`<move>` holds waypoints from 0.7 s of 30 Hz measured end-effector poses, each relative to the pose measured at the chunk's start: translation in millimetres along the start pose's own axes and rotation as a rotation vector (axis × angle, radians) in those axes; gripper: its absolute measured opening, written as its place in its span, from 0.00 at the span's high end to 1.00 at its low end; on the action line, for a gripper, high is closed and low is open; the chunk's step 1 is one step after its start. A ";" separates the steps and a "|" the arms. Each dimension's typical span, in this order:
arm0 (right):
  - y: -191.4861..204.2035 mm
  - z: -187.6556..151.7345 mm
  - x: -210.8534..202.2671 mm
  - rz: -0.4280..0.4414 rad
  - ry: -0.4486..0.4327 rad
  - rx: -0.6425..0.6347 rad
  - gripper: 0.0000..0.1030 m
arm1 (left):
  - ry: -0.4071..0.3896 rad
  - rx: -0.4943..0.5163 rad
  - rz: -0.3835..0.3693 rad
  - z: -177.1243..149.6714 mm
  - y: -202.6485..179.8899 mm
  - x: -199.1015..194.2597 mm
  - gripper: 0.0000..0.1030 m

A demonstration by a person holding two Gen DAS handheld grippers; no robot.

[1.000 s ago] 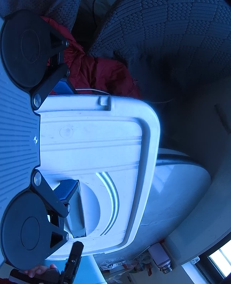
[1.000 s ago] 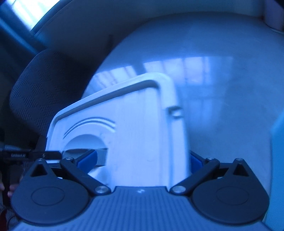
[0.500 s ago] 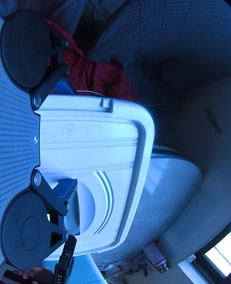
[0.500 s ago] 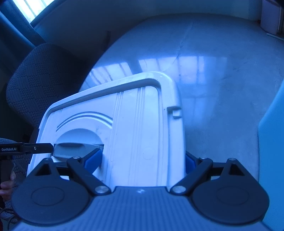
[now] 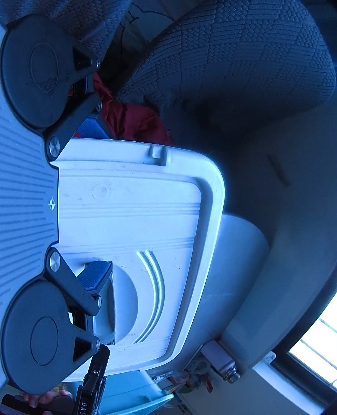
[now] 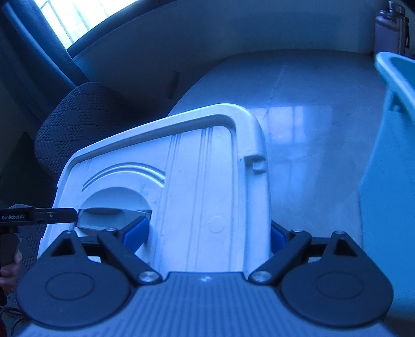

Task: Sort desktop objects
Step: 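Lift the white lid with both tools and carry it toward the teal tub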

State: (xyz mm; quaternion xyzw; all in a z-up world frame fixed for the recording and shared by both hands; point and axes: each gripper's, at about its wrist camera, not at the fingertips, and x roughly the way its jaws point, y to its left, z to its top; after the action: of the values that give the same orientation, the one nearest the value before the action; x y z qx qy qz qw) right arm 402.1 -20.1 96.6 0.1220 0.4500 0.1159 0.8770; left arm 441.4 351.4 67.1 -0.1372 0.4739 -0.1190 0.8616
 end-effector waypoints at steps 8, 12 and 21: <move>-5.0 -31.8 -42.5 -0.009 -0.031 0.008 0.11 | -0.022 0.027 -0.015 -28.0 -22.7 -28.2 0.06; -7.5 -42.4 -47.8 0.000 -0.039 0.014 0.11 | -0.036 0.038 -0.004 -46.8 -34.2 -45.5 0.06; -20.7 -81.9 -80.3 0.055 -0.049 -0.016 0.11 | -0.081 0.027 0.045 -109.2 -49.9 -95.4 0.06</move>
State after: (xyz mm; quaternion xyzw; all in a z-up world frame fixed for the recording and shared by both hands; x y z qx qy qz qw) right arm 291.4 -55.8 104.8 0.1299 0.4239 0.1406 0.8853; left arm 295.0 323.2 103.3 -0.1195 0.4401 -0.1003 0.8843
